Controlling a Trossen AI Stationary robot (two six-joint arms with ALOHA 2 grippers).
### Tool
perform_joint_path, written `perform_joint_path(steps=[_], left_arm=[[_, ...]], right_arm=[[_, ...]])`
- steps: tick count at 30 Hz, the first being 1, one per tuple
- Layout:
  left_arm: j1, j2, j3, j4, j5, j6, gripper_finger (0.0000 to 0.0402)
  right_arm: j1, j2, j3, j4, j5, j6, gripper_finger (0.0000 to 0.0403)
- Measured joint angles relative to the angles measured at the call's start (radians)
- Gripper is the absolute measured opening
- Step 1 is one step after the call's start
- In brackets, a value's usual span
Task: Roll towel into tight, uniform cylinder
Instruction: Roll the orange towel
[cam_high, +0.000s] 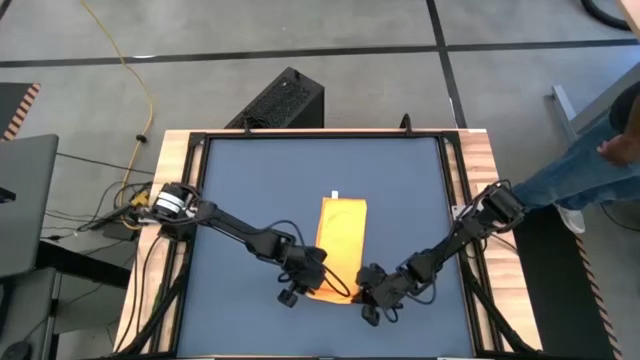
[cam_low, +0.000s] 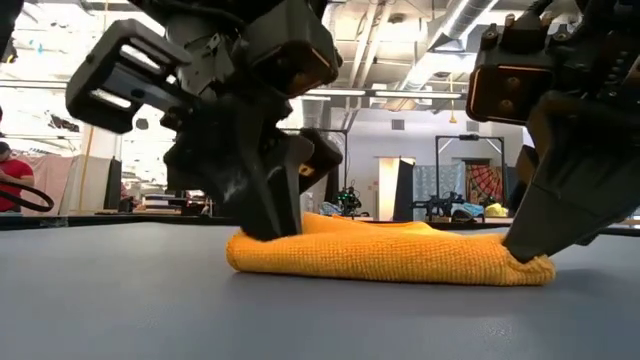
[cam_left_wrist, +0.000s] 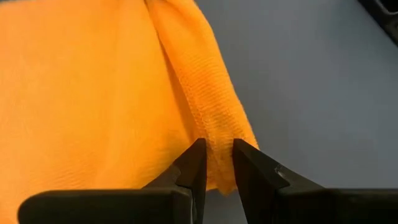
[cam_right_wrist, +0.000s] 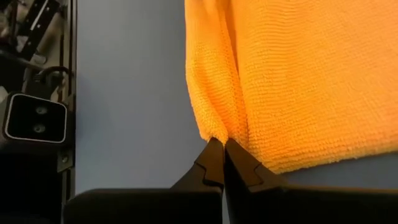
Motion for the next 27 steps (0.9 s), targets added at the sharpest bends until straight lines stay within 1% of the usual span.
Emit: perform_joint_path(steps=[6, 9, 14, 21, 24, 27], left_arm=[[-0.008, 0.071, 0.003, 0.027, 0.063, -0.037, 0.0066], [-0.007, 0.099, 0.006, 0.048, 0.127, -0.071, 0.0066], [-0.009, 0.098, 0.007, 0.02, 0.157, -0.124, 0.0066], [-0.009, 0.1, 0.006, -0.032, 0.291, -0.192, 0.0066], [-0.009, 0.1, 0.005, -0.033, 0.301, -0.207, 0.0066], [-0.007, 0.101, 0.004, -0.033, 0.301, -0.209, 0.0066]], right_arm=[[0.024, 0.0, 0.0, -0.007, 0.041, 0.051, 0.0015], [0.025, 0.0, 0.0, -0.018, 0.044, 0.088, 0.0016], [0.025, 0.0, 0.0, -0.026, 0.045, 0.134, 0.0015], [0.03, 0.0, 0.001, -0.027, 0.053, 0.213, 0.0015], [0.037, 0.0, 0.002, -0.026, 0.053, 0.255, 0.0015], [0.042, 0.0, 0.001, -0.014, 0.048, 0.265, 0.0015]])
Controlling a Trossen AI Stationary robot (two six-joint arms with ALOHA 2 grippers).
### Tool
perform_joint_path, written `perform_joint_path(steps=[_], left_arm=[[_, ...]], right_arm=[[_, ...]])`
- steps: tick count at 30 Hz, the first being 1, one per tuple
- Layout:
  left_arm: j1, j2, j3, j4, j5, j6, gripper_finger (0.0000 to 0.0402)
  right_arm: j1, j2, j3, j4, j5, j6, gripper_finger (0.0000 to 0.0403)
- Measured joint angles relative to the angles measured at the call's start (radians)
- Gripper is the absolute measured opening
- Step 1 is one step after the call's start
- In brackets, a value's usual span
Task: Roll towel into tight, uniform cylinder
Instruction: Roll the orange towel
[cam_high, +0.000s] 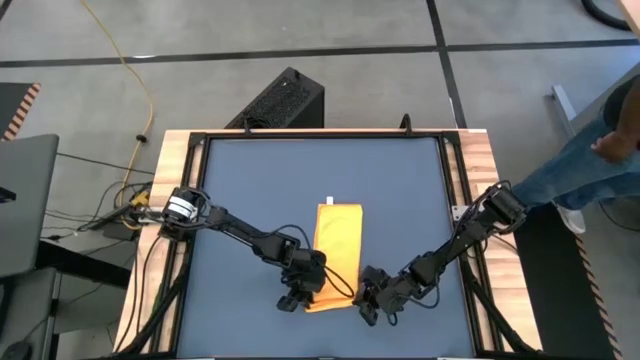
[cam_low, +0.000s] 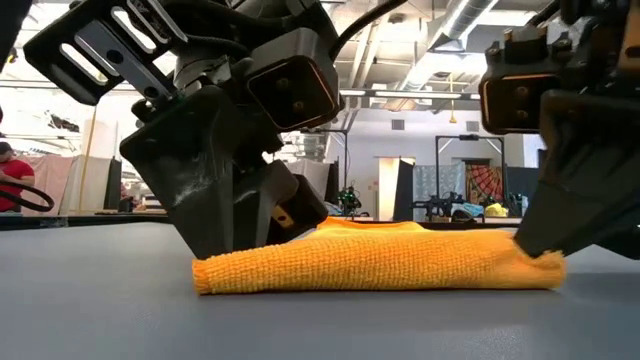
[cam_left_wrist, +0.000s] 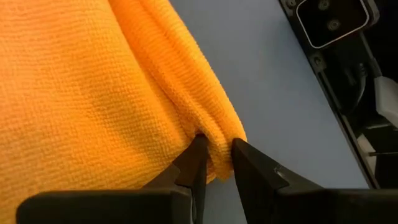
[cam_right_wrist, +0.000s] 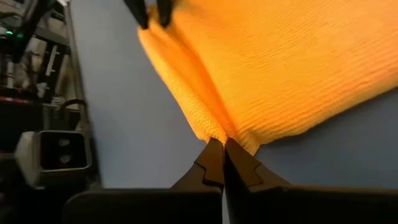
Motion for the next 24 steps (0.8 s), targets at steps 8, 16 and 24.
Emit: perform_joint_path(steps=[8, 16, 24], left_arm=[[0.026, -0.01, -0.006, 0.031, 0.027, 0.036, 0.0066], [0.041, -0.13, -0.008, -0.042, -0.053, 0.119, 0.0066], [0.007, -0.214, -0.007, 0.004, -0.183, 0.226, 0.0066]], right_arm=[[-0.007, 0.0, 0.0, -0.01, -0.001, 0.111, 0.0015], [-0.027, -0.001, -0.002, -0.034, -0.009, 0.166, 0.0015], [-0.028, -0.002, -0.013, -0.032, -0.01, 0.229, 0.0015]])
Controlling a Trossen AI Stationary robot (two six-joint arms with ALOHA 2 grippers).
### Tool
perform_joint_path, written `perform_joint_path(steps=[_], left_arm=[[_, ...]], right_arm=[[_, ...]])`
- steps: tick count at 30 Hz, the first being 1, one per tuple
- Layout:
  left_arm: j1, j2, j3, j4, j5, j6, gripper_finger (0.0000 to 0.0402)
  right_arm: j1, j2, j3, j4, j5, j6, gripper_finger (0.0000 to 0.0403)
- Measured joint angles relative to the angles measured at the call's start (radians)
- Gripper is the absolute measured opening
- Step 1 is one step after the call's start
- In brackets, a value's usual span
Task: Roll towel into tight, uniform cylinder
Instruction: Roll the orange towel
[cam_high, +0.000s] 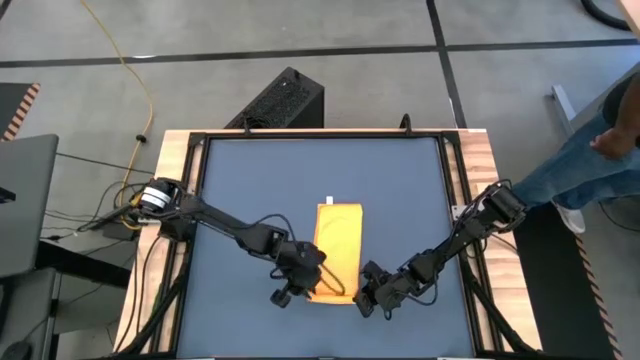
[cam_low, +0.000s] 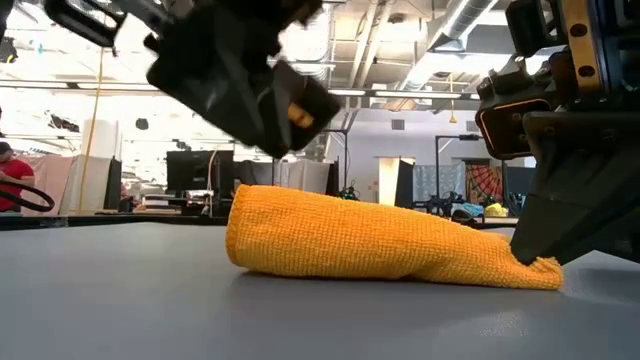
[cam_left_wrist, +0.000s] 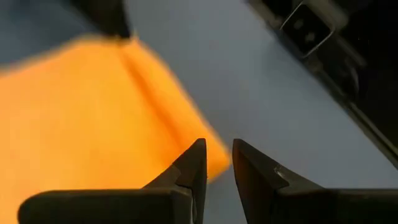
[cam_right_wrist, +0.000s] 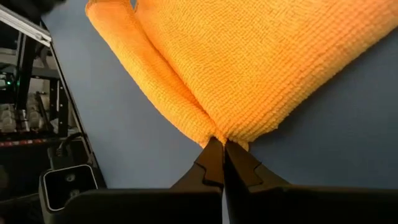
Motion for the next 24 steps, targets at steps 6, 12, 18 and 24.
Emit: perform_joint_path(steps=[6, 12, 18, 24], left_arm=[[-0.058, 0.01, 0.002, 0.141, -0.102, 0.039, 0.0066], [-0.086, 0.011, 0.002, 0.16, -0.303, 0.03, 0.0069], [-0.104, 0.101, 0.001, 0.306, -0.305, 0.014, 0.0072], [-0.104, 0.126, 0.003, 0.309, -0.321, 0.004, 0.0062]], right_arm=[[-0.007, 0.0, 0.0, -0.002, 0.0, 0.006, 0.0015], [-0.014, 0.0, 0.0, -0.003, -0.005, 0.006, 0.0016], [-0.02, 0.0, 0.0, -0.008, -0.005, 0.011, 0.0017], [-0.027, 0.0, -0.001, 0.005, -0.033, 0.055, 0.0017]])
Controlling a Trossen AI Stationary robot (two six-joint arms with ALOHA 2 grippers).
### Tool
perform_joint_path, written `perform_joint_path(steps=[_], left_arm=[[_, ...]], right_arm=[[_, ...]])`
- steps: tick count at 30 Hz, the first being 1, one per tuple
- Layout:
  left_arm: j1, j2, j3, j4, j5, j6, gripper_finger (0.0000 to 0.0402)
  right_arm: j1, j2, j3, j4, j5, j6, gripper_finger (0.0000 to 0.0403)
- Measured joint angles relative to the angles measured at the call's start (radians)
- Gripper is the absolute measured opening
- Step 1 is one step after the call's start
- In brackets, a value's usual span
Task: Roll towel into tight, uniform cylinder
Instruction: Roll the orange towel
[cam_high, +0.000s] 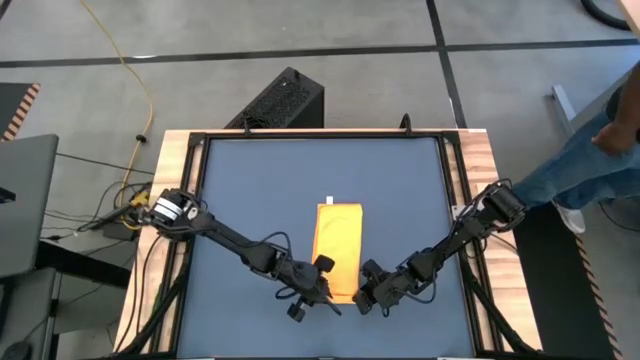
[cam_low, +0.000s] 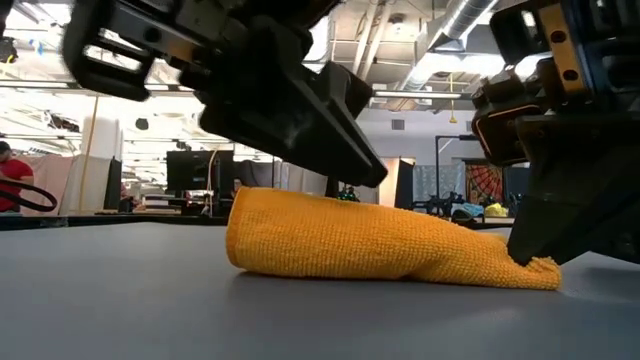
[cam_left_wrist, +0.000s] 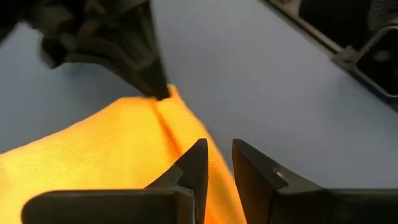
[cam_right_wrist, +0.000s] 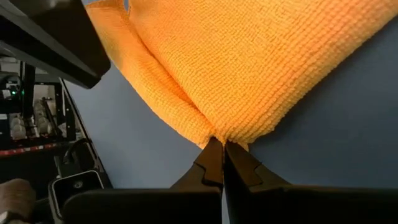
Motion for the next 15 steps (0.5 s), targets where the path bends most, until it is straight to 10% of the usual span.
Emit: perform_joint_path(steps=[15], left_arm=[[0.0, 0.087, 0.002, -0.006, 0.013, -0.037, 0.005]], right_arm=[[-0.04, -0.002, 0.0, 0.035, -0.187, 0.039, 0.0018]])
